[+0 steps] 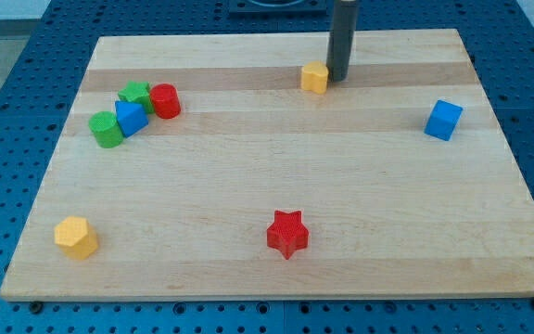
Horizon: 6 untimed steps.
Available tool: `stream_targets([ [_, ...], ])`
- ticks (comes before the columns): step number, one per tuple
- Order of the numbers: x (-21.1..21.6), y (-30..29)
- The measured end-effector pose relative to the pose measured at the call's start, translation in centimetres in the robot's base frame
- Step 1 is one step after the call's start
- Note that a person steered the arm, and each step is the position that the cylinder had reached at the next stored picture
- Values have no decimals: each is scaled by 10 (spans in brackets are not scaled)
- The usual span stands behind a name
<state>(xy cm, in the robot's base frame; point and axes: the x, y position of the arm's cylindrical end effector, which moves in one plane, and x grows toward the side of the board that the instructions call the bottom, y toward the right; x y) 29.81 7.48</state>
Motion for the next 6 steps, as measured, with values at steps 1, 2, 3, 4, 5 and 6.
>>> stream_targets([
  [1, 13, -28],
  [2, 28, -56],
  [3, 42, -82],
  [4, 51, -105],
  [5, 54, -123],
  [6, 54, -127],
])
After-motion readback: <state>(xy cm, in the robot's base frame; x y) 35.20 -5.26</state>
